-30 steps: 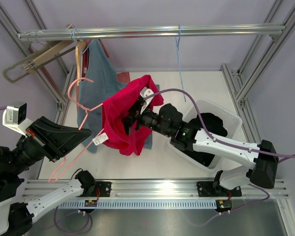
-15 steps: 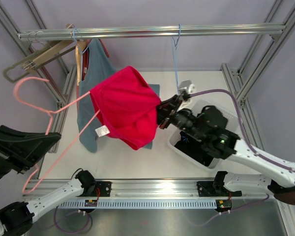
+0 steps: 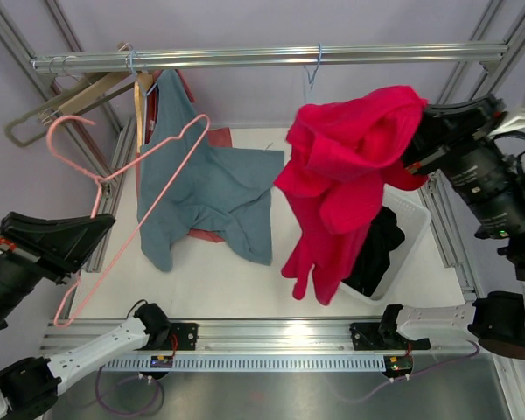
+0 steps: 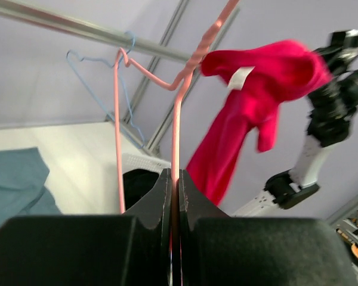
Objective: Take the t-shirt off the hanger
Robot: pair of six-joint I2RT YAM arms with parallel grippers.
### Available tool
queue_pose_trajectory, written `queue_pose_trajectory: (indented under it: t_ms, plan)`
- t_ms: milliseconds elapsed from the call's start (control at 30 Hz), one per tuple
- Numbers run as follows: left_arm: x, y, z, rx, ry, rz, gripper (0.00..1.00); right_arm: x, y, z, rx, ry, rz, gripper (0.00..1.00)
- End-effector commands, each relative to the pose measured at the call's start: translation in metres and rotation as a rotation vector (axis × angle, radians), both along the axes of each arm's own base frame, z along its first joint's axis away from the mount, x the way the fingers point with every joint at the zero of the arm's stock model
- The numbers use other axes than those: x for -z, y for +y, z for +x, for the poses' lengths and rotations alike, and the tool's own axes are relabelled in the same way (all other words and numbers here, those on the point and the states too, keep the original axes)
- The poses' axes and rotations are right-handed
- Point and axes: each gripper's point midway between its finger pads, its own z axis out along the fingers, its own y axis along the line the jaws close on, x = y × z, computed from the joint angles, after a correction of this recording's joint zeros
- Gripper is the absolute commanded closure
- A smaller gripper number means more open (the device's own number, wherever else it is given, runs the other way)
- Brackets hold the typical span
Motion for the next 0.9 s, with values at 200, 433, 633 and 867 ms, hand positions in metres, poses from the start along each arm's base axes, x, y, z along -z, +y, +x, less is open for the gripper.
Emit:
queue_pose_trajectory:
  t_ms: [200, 433, 633, 867]
  plan:
    - [0.017, -0.024, 0.03, -0.035, 0.014, 0.053, 1.0, 0.033, -0.047, 0.047, 0.402, 0.054, -0.179, 1.0]
    - [0.026, -0.038, 0.038, -0.013, 0.028, 0.061, 1.0, 0.039, -0.092, 0.065, 0.648, 0.062, -0.192, 1.0]
    - [0.029, -0.044, 0.041, -0.002, 0.032, 0.059, 1.0, 0.043, -0.132, 0.061, 0.787, 0.073, -0.153, 1.0]
    - [0.035, -0.045, 0.044, -0.01, 0.038, 0.066, 1.0, 0.149, -0.152, 0.061, 0.88, 0.236, -0.15, 1.0]
